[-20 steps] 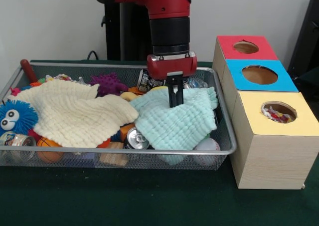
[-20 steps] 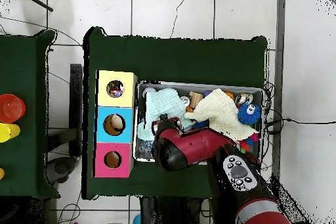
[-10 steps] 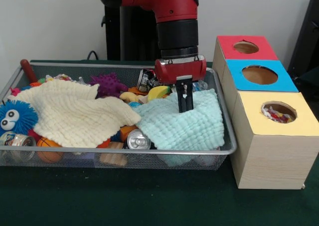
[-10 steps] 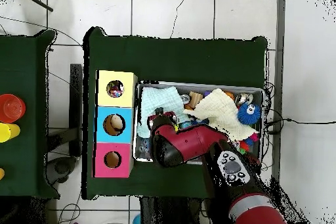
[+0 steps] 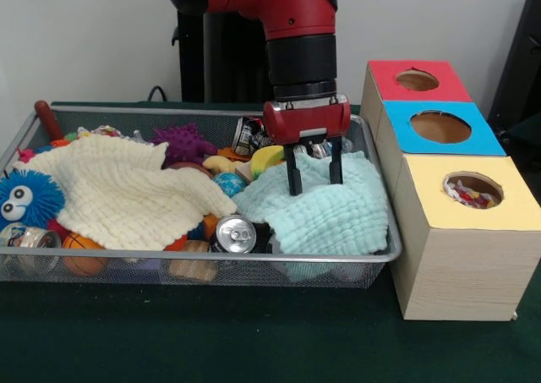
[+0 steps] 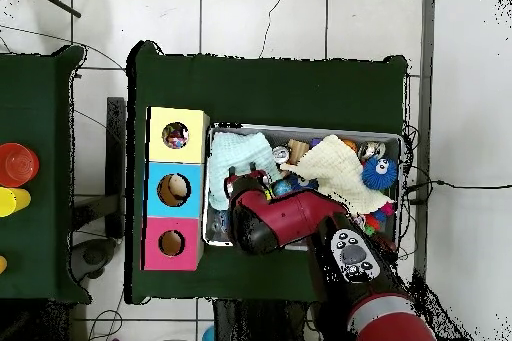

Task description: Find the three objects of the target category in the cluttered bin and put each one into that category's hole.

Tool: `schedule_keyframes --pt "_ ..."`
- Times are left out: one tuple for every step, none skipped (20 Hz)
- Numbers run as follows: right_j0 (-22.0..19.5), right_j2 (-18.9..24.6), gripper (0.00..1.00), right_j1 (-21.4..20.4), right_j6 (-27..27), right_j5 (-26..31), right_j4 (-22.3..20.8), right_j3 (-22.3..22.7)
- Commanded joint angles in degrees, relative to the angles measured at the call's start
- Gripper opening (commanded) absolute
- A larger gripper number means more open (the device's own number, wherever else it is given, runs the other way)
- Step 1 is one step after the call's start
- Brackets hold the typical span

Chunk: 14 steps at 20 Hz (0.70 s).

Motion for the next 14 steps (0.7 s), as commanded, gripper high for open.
schedule_keyframes --pt "-0.1 1.3 1.00 1.7 2.8 -3.1 -3.0 -5.4" --pt "0.3 0.8 1.00 1.8 2.9 -3.3 -2.9 -5.5" --pt "0.9 -0.1 1.00 1.8 3.2 -4.0 -2.6 -5.7" --pt "1.4 -0.8 1.00 1.8 3.7 -5.1 -2.4 -5.9" --pt "1.6 -1.0 1.00 2.0 3.8 -5.5 -2.3 -6.0" --pt "1.8 -1.3 1.00 2.3 3.9 -5.8 -2.2 -6.1" --pt "2.0 -1.7 1.00 2.7 3.9 -6.3 -2.3 -6.2" --pt "2.3 -2.0 1.00 3.1 3.9 -6.9 -2.3 -6.5" --pt "2.3 -2.1 1.00 3.5 3.9 -7.4 -2.3 -6.8" --pt "2.4 -2.1 1.00 3.9 3.9 -8.1 -2.3 -7.1" --pt "2.3 -2.0 1.00 4.2 4.0 -9.2 -2.4 -7.3" --pt "2.2 -1.8 1.00 4.7 4.1 -10.4 -2.3 -7.5" --pt "1.8 -1.3 1.00 5.0 4.1 -10.9 -2.6 -7.6" --pt "1.7 -1.1 1.00 5.3 4.2 -11.5 -2.6 -7.6"
